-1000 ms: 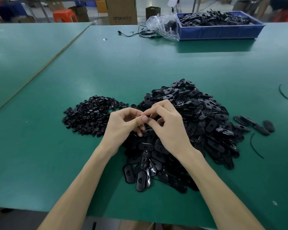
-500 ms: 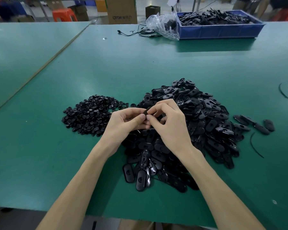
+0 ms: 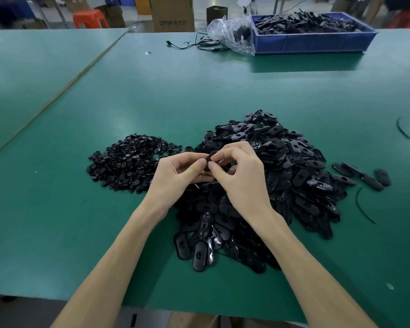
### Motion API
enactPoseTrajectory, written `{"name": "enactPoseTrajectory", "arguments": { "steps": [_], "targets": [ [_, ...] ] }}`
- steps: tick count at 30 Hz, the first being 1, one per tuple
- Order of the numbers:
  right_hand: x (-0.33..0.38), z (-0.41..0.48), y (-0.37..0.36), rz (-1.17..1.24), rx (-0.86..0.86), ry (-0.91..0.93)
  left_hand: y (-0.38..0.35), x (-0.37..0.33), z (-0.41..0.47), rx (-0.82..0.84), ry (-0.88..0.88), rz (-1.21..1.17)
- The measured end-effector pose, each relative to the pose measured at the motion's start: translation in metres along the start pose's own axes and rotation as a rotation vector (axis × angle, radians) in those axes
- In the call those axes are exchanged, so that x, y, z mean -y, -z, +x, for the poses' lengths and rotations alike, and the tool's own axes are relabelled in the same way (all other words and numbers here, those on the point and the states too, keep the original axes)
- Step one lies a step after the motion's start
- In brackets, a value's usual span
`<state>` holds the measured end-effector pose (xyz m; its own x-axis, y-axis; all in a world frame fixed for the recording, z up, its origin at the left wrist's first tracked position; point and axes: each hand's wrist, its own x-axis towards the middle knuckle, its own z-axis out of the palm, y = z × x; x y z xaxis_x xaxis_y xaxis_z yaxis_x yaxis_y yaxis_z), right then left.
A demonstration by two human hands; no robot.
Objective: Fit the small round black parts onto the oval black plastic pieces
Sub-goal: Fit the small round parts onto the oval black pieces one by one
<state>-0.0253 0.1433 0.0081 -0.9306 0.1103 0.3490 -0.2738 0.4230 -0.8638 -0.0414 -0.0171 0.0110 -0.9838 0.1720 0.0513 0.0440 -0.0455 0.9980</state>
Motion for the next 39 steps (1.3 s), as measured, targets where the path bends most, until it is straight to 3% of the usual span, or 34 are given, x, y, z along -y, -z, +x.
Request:
{"name": "enactPoseTrajectory", "arguments": {
  "steps": [14,19,39],
  "targets": [
    [0.0037,-0.0003,0.0033,0.113,-0.097,-0.056,0.0024,0.0021,0.0016,-0.043,0.021,-0.144],
    [0.0051,0.0017,0.0058,0.272,-0.06,-0.075,0.0046,0.003,0.0038,-0.045,0.05,-0.229],
    [0.0026,0.0039,0.0065,0.451,-0.039,-0.161,0.0064,0.0045,0.0044,-0.012,0.074,-0.297]
  ]
}}
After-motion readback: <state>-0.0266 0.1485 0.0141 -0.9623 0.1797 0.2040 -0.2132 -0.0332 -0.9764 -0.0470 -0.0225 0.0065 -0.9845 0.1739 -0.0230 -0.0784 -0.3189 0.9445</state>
